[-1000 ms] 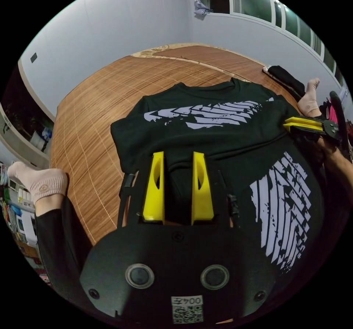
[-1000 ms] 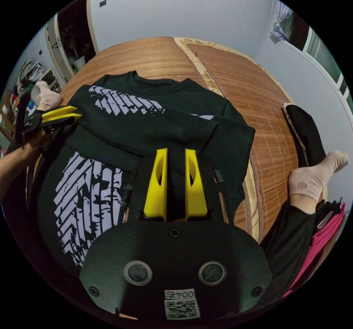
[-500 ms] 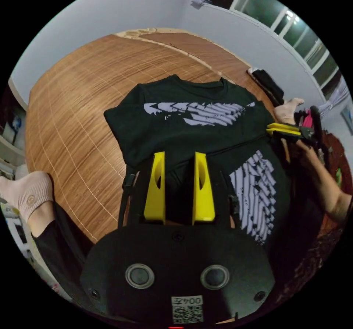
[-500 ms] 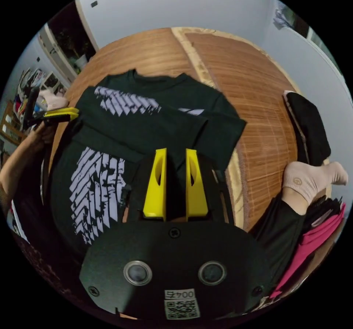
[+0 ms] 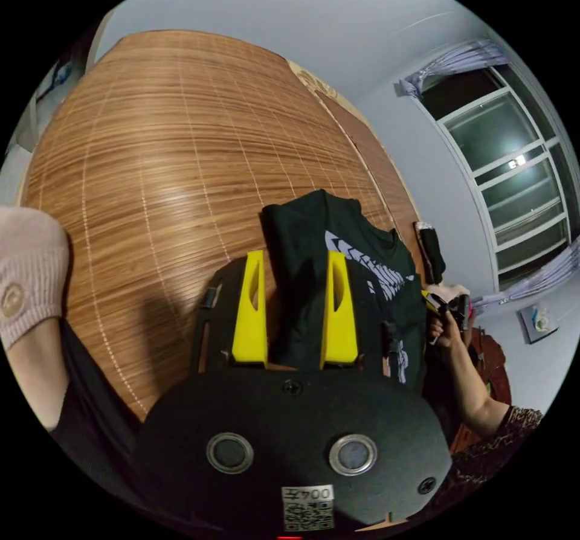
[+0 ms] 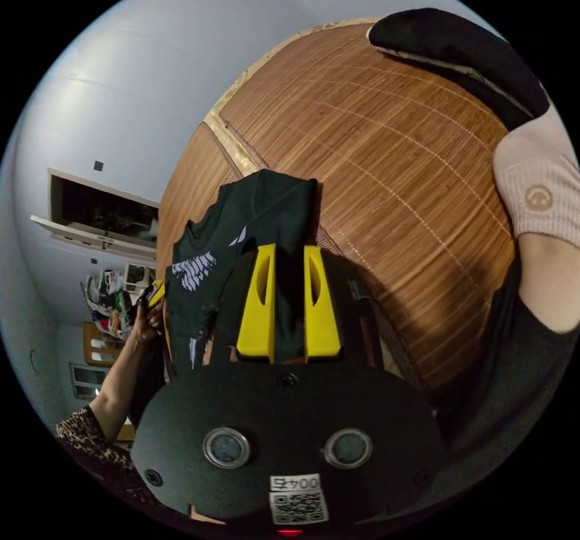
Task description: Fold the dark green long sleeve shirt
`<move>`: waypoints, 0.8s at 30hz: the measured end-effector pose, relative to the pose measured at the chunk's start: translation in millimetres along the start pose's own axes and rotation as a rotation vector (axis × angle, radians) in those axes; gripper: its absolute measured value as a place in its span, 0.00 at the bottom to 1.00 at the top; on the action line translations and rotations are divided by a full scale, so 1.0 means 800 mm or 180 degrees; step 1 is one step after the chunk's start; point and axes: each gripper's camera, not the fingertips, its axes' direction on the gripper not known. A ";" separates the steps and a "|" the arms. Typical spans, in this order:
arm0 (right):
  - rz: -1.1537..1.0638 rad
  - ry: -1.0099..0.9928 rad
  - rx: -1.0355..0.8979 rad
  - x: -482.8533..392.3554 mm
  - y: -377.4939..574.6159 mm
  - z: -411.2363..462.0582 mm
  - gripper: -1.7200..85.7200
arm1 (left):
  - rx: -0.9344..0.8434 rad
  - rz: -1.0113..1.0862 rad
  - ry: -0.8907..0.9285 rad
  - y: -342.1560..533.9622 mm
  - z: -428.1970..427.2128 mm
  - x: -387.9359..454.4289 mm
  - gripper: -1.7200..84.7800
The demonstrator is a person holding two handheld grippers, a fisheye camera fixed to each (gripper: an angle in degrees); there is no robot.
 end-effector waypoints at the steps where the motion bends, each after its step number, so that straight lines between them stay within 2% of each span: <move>1: 0.0018 -0.0039 -0.0007 0.002 -0.001 0.000 0.10 | 0.0056 -0.0016 -0.0065 -0.004 0.002 0.000 0.15; 5: -0.0108 -0.0050 -0.0095 -0.004 -0.002 0.004 0.07 | 0.0036 0.0007 -0.0057 -0.010 0.018 0.005 0.08; 10: -0.0713 0.0573 -0.0011 -0.067 0.000 0.006 0.05 | 0.0315 0.0380 -0.0487 -0.014 0.014 0.043 0.05; 17: -0.1152 0.0866 0.0303 -0.136 -0.053 0.012 0.06 | 0.0753 0.0688 -0.0652 -0.097 -0.003 0.086 0.06; 19: -0.1257 0.1235 0.0440 -0.168 -0.085 0.020 0.07 | 0.0730 0.0603 -0.1035 -0.139 0.001 0.096 0.08; 22: -0.1232 0.1680 0.0425 -0.190 -0.102 0.023 0.10 | 0.0556 0.0373 -0.0988 -0.156 0.003 0.077 0.12; 24: -0.1305 0.1598 0.0443 -0.194 -0.086 0.016 0.11 | 0.0496 0.0362 -0.0911 -0.139 0.004 0.069 0.13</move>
